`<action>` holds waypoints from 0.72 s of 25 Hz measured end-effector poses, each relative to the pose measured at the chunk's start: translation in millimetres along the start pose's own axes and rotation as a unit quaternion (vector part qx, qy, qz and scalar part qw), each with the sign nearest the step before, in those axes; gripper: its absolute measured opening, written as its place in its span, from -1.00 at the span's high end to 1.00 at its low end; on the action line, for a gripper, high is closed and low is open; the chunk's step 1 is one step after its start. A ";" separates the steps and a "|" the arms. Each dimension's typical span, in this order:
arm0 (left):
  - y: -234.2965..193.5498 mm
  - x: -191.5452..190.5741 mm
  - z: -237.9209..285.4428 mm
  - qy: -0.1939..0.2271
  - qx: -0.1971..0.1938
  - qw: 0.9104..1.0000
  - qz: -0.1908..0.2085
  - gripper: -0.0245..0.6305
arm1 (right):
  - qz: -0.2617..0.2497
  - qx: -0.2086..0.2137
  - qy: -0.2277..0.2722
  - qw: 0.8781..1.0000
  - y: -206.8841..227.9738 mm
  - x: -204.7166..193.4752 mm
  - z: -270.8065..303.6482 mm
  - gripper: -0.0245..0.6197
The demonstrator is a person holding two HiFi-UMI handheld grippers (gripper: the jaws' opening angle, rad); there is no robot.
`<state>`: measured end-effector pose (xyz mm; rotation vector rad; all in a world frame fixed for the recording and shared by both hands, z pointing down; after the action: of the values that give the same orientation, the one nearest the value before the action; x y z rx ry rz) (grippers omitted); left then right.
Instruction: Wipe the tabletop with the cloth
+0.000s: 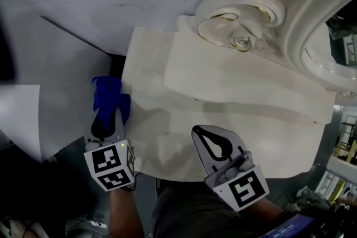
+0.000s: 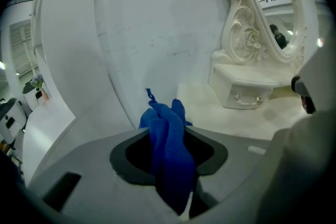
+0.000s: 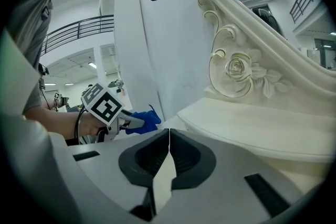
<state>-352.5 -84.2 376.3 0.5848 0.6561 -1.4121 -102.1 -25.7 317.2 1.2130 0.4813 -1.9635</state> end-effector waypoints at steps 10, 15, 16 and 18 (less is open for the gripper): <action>8.7 -19.3 28.3 -0.015 -0.028 0.999 -0.005 0.46 | 0.016 -0.011 -0.022 1.000 0.7 -25.2 7.0 0.88; 18.1 -18.0 30.5 -0.025 -0.041 0.999 -0.006 0.47 | 0.029 -0.020 -0.025 0.999 5.0 -33.5 2.7 0.88; 22.7 -18.7 30.5 -0.026 -0.044 0.999 -0.004 0.48 | 0.031 -0.022 -0.025 0.999 6.5 -34.8 0.6 0.88; 32.9 -20.4 29.9 -0.025 -0.051 0.998 -0.003 0.48 | 0.032 -0.026 -0.023 0.999 9.8 -36.9 -3.6 0.88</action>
<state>-318.6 -88.9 411.2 0.4658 0.6867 -1.3862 -83.0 -14.4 348.5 1.1349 0.4620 -1.9093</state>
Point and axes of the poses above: the fingertips, and each gripper's own axes: z forward along the fingers, y to its right, x out of its top, the point moved 8 cm from there along -z, backward along the fingers, and after that the axes turned 8 degrees about -z, right-handed, at the moved point
